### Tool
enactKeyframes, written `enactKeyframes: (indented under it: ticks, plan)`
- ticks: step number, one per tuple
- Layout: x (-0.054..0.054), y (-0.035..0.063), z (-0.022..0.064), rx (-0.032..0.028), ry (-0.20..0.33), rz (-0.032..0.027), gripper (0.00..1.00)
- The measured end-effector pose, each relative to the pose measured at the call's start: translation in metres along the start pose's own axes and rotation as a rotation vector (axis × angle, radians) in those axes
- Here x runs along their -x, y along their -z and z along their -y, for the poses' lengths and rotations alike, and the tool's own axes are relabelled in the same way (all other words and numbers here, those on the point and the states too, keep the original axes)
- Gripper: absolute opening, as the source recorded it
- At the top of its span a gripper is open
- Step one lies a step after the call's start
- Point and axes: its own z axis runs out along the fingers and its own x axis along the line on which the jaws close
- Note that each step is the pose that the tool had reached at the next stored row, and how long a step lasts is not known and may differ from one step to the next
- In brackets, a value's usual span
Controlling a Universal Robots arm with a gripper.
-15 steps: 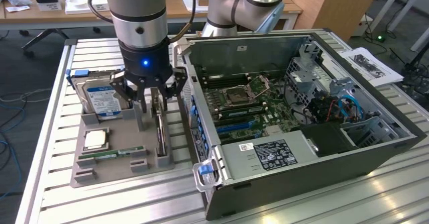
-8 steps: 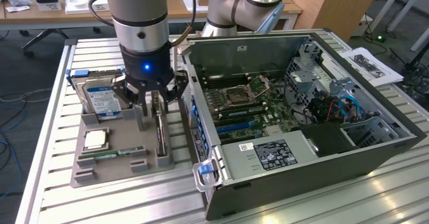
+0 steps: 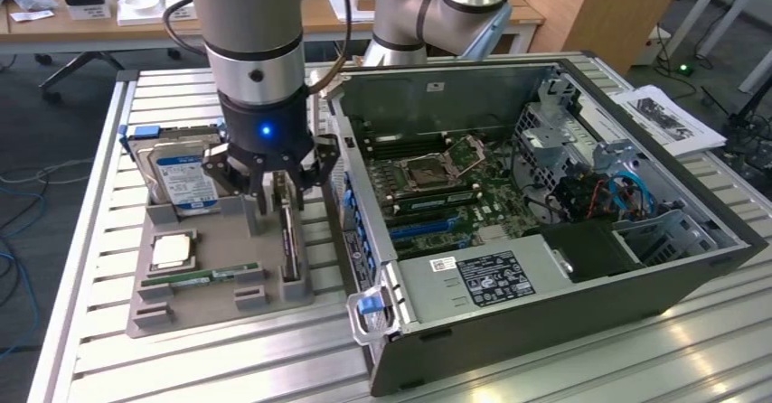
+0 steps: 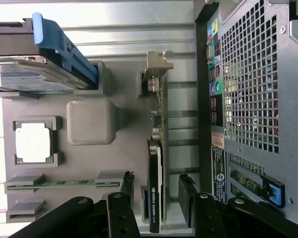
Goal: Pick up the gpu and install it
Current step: 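Pick up the gpu and move the gpu toward the slot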
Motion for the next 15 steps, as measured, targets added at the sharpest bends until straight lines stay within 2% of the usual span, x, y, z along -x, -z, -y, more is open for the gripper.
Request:
enactKeyframes:
  ticks: [8,15]
  plan:
    - [0.0002,-0.0091,0.0011,0.0000,0.000,0.0001,0.49]
    - [0.0013,-0.0109,0.0036,0.0000,0.000,0.0000,0.49]
